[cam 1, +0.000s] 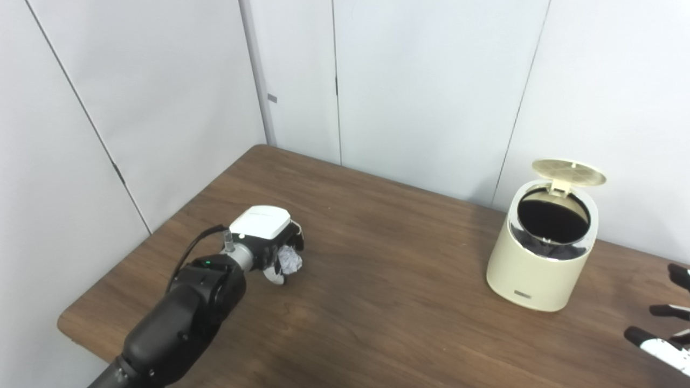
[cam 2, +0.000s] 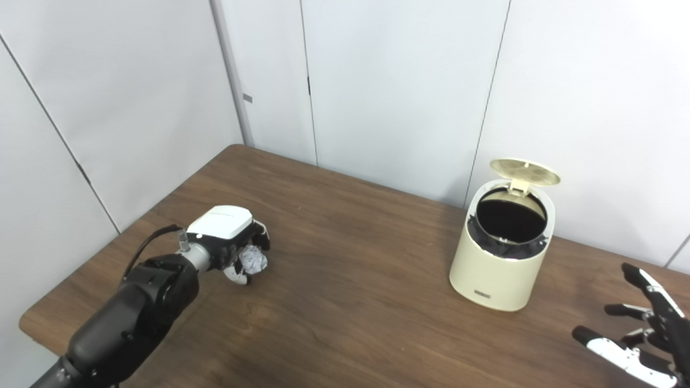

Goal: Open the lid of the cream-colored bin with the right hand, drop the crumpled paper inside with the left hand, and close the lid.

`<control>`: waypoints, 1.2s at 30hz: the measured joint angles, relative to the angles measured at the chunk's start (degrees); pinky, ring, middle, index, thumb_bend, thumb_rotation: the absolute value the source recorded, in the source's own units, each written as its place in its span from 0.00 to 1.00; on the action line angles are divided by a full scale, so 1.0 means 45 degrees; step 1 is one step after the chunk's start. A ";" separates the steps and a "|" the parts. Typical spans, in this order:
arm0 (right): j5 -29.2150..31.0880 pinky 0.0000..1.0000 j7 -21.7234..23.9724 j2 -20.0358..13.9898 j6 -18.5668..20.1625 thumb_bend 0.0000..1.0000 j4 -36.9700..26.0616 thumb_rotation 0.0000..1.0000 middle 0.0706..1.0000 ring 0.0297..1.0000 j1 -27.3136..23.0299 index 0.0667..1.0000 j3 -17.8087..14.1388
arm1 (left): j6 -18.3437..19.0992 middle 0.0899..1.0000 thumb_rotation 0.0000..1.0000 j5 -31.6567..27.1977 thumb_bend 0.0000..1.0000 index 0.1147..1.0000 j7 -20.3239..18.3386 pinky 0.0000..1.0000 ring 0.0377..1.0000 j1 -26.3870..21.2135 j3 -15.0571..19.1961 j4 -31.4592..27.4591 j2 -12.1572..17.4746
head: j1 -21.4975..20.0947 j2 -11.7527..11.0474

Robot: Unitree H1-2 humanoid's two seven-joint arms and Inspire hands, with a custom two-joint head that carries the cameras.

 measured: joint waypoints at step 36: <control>-0.0001 0.41 -0.0019 0.0006 0.0060 0.68 -0.0187 0.38 0.91 0.73 0.0193 0.90 -0.0109 | -0.1137 0.44 0.00 -0.1326 0.50 0.45 0.2655 0.39 0.38 0.0318 0.0024 0.0688 -0.0271 | -0.0215 0.0195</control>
